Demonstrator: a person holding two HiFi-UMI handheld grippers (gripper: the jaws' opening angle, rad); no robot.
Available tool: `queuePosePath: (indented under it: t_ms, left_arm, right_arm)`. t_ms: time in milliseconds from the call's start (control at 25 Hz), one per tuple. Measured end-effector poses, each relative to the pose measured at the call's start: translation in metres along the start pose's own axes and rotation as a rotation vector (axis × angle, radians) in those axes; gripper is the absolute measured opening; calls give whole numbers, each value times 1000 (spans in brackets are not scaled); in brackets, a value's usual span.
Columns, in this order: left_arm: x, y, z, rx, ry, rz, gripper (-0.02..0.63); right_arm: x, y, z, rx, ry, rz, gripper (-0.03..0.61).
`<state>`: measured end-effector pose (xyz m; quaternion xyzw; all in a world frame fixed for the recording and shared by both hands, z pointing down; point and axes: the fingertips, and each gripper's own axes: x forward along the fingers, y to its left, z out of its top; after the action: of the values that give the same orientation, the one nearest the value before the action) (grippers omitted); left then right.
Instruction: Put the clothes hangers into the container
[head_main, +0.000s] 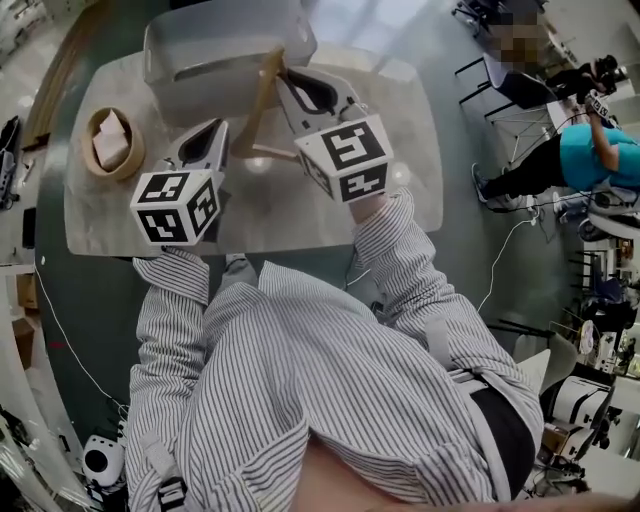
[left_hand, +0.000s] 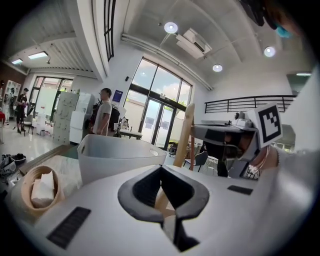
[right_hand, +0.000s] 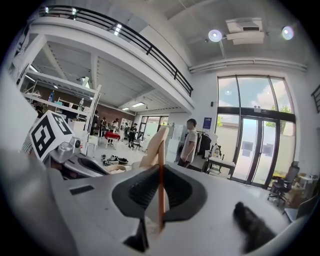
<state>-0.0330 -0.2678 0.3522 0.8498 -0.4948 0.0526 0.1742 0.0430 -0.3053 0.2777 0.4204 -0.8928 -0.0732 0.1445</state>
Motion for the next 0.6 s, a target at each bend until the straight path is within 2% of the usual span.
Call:
queuePosePath:
  t_ms: [200, 480, 600]
  left_arm:
    - [12, 11, 23, 21, -15, -58, 11]
    - [20, 17, 48, 61, -40, -77, 11]
    - [23, 14, 60, 58, -64, -109, 11]
  right_arm:
    - [18, -2, 16, 23, -12, 2, 34]
    - [23, -11, 36, 15, -37, -17, 34]
    - [23, -19, 44, 31, -50, -36, 34]
